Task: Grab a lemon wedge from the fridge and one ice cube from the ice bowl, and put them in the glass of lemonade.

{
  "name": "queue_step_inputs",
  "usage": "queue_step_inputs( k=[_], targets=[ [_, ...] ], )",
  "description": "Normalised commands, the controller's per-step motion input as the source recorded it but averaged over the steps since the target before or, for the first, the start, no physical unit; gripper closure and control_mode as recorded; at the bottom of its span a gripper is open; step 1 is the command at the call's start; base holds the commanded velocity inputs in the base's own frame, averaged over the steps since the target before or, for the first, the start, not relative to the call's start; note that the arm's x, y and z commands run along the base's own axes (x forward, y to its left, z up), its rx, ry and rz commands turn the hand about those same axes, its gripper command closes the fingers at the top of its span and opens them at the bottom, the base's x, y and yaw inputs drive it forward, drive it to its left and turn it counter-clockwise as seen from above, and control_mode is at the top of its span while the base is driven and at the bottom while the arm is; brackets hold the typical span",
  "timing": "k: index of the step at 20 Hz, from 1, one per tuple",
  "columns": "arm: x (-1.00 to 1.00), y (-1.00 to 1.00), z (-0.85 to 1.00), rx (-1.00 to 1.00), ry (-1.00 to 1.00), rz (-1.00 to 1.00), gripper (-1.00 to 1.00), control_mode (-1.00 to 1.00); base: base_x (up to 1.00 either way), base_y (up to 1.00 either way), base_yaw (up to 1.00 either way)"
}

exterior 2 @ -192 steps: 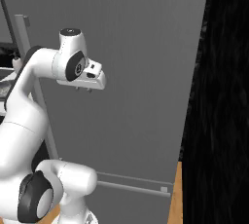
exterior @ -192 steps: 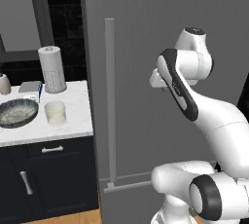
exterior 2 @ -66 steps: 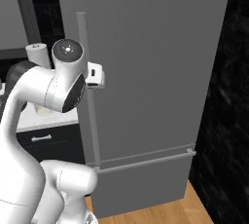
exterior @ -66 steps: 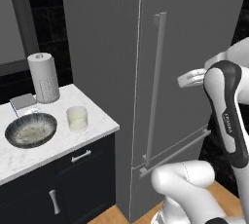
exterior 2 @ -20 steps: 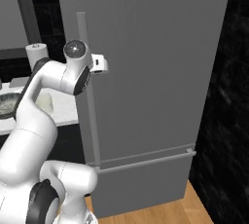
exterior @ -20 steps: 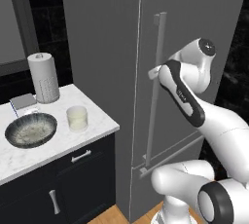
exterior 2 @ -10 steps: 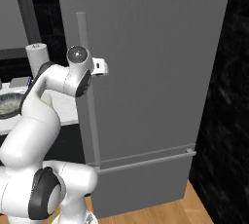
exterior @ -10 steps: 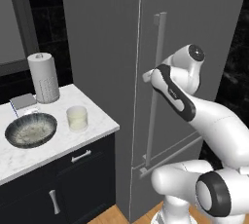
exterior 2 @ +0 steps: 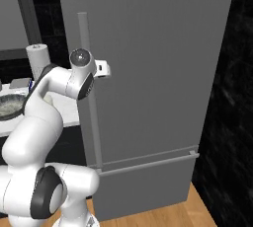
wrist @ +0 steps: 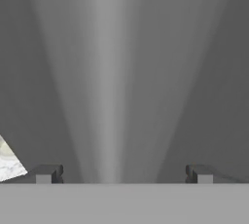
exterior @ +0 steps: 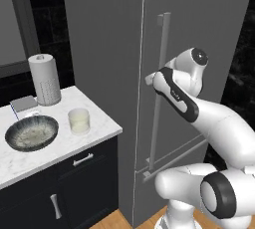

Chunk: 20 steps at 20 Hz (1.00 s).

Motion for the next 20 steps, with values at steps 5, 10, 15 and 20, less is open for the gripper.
queue_step_inputs(
  k=[5, 10, 15, 20],
  targets=[
    [0.0, 0.04, -0.09, 0.0, 0.0, 0.0, 1.0, -1.0, 0.0, 0.0, 0.0],
    [0.0, 0.0, -0.01, 0.0, 0.0, 0.0, 1.0, -1.0, 0.0, 0.0, 0.0],
    [0.0, -0.1, 0.0, 0.0, 0.0, 0.0, 1.0, -1.0, 0.0, 0.0, 0.0],
    [0.0, -0.73, 0.0, 0.04, 0.0, 0.0, 1.0, -1.0, 0.0, 0.0, 0.0]
  ],
)
